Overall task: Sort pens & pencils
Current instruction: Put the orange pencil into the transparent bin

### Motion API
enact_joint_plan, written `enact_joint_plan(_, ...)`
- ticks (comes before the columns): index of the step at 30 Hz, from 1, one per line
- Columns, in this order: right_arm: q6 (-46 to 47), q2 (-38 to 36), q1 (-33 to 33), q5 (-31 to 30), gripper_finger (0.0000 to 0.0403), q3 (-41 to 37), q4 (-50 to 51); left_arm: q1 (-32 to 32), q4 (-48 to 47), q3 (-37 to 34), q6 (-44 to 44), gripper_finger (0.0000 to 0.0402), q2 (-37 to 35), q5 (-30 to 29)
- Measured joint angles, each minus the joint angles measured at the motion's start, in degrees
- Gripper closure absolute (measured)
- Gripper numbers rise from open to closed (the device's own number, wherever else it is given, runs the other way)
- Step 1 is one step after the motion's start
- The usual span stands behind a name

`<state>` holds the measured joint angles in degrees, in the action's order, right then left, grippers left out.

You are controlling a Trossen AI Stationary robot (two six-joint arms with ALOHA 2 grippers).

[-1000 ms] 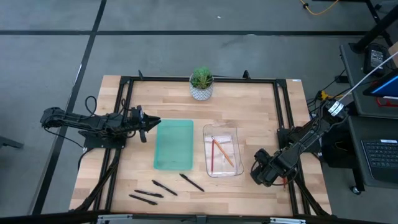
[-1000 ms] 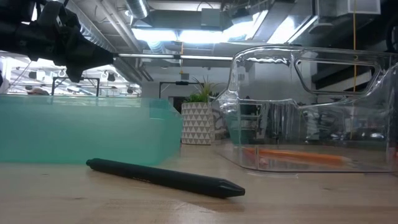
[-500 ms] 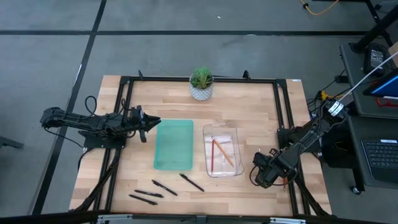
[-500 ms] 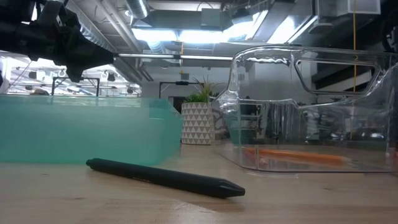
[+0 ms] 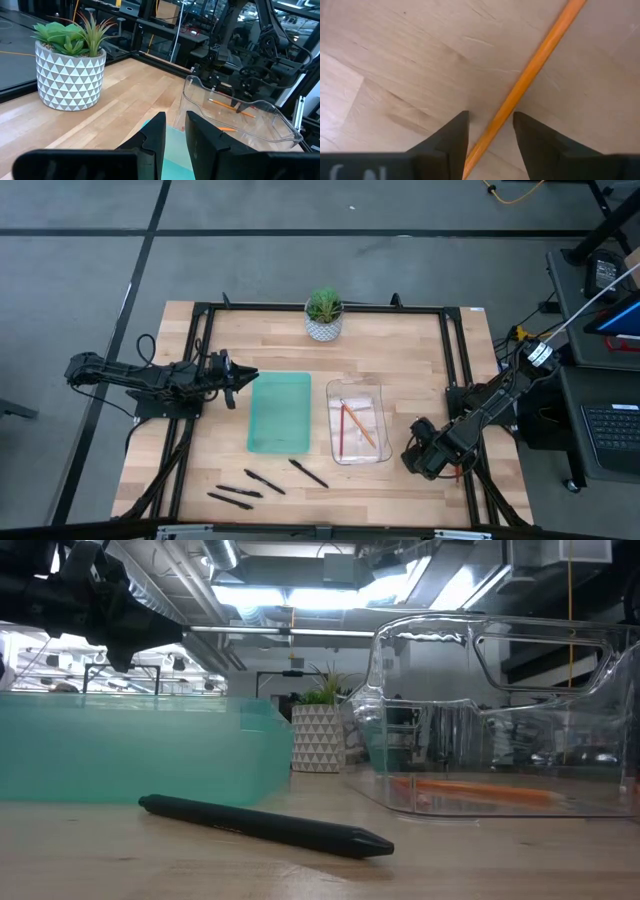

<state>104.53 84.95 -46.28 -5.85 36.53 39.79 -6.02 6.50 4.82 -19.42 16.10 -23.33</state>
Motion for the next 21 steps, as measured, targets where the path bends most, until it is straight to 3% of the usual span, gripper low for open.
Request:
enact_joint_plan(11, 7.13, 0.0, 0.07, 0.66, 0.0249, -0.09, 0.77, -0.01, -0.01, 0.0, 0.04, 0.0333, 0.01, 0.0)
enact_joint_plan(15, 8.38, 0.0, 0.07, 0.98, 0.0287, -0.11, 1.2, -0.01, -0.02, 0.0, 0.07, 0.0333, 0.01, 0.0)
enact_joint_plan(21, 9.17, -0.02, 0.04, 1.11, 0.0377, -0.11, 2.32, -0.01, -0.02, 0.0, 0.07, 0.0333, 0.01, 0.0)
